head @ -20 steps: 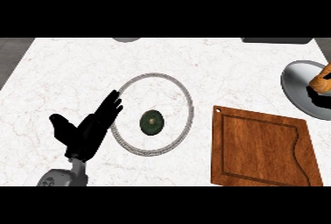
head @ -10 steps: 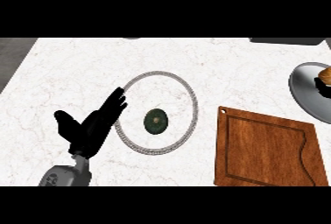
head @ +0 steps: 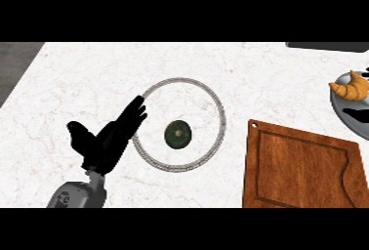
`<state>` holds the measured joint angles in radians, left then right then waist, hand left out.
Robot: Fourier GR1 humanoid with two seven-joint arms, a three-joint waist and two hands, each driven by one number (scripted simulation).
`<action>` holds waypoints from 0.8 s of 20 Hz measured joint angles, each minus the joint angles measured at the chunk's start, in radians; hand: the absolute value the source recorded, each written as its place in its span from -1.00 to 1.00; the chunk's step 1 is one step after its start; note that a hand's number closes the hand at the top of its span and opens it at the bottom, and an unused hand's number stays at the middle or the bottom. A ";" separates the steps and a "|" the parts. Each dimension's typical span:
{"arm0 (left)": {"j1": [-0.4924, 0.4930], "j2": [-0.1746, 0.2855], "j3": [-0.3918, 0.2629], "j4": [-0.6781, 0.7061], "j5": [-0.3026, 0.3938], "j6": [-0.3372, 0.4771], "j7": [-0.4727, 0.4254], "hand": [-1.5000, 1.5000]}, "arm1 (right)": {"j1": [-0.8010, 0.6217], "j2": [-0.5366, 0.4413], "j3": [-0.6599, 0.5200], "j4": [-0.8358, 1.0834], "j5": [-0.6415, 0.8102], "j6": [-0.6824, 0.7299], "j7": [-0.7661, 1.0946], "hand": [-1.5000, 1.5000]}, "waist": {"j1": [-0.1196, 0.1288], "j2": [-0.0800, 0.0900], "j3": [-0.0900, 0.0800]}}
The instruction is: Pick the croissant from the cutting board and place it in the pan
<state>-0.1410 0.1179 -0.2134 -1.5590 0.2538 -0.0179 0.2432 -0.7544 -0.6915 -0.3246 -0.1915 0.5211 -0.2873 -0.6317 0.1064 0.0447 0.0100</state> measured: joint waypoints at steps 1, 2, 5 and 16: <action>0.000 0.002 0.004 0.004 0.001 -0.003 -0.006 0.00 | -0.008 0.001 -0.012 0.005 -0.012 0.020 -0.011 -1.00 | -0.001 0.001 0.001; 0.004 0.001 0.006 0.009 0.001 -0.004 -0.014 0.00 | -0.014 0.003 -0.026 0.009 -0.028 0.045 -0.026 -1.00 | -0.004 0.000 0.001; 0.008 0.000 0.007 0.020 0.002 -0.007 -0.018 0.00 | -0.034 0.010 -0.086 0.017 -0.094 0.123 -0.075 -1.00 | -0.014 -0.001 0.002; 0.022 0.007 0.018 0.006 -0.001 -0.003 -0.019 0.00 | -0.003 -0.098 -0.211 0.096 -0.229 0.519 -0.101 -1.00 | -0.033 -0.004 0.003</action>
<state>-0.1192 0.1250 -0.1955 -1.5529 0.2528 -0.0214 0.2246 -0.7571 -0.7895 -0.5359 -0.0960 0.2918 0.2316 -0.7327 0.0738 0.0406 0.0127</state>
